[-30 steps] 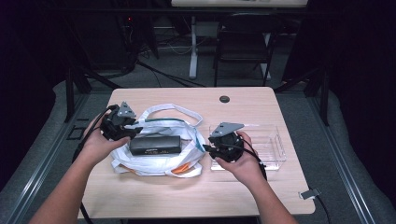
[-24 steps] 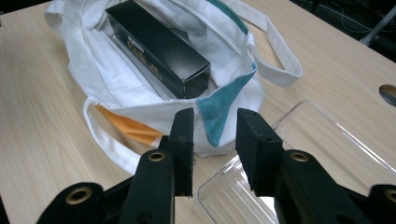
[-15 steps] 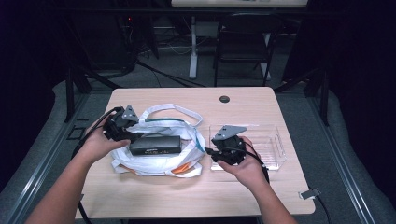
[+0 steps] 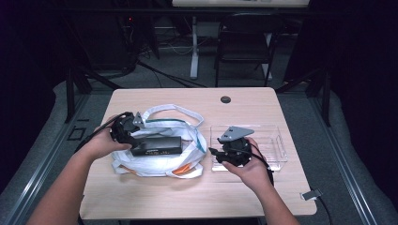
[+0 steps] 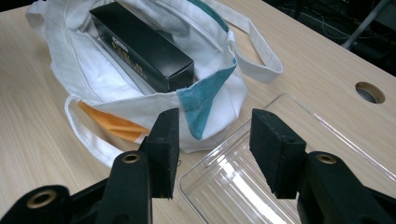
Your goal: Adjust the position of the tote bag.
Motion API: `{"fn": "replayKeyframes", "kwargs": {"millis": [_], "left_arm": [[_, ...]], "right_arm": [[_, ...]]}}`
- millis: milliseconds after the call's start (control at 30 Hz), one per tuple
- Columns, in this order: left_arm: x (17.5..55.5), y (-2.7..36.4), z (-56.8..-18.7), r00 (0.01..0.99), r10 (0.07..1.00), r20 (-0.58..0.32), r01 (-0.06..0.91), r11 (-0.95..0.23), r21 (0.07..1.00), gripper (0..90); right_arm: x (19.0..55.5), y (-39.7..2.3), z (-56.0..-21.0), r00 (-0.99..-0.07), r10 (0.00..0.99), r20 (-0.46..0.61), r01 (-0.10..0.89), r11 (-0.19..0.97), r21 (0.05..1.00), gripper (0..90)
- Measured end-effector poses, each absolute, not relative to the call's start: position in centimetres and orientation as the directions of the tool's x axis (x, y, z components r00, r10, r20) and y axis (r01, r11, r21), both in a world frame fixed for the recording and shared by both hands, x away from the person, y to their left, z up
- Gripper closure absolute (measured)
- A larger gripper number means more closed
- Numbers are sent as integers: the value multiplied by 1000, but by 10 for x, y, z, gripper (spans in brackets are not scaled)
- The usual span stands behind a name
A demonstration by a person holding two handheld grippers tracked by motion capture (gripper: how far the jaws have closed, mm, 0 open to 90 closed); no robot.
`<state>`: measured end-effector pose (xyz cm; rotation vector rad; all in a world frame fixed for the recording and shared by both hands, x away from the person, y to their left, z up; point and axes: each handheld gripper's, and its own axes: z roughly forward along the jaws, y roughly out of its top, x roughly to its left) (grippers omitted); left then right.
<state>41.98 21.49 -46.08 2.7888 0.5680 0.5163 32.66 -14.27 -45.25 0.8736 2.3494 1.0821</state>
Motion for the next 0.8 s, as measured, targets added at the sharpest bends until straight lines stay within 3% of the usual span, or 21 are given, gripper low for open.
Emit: {"fn": "replayKeyframes", "kwargs": {"millis": [267,800], "left_arm": [[426,209,-477,890,380,250,326,-916,234,274],[433,193,-491,914,337,226,295,-934,201,262]], "right_arm": [[325,-145,-454,-720,690,-73,391,490,779,514],[324,-147,-458,-697,713,-81,415,493,765,514]]}}
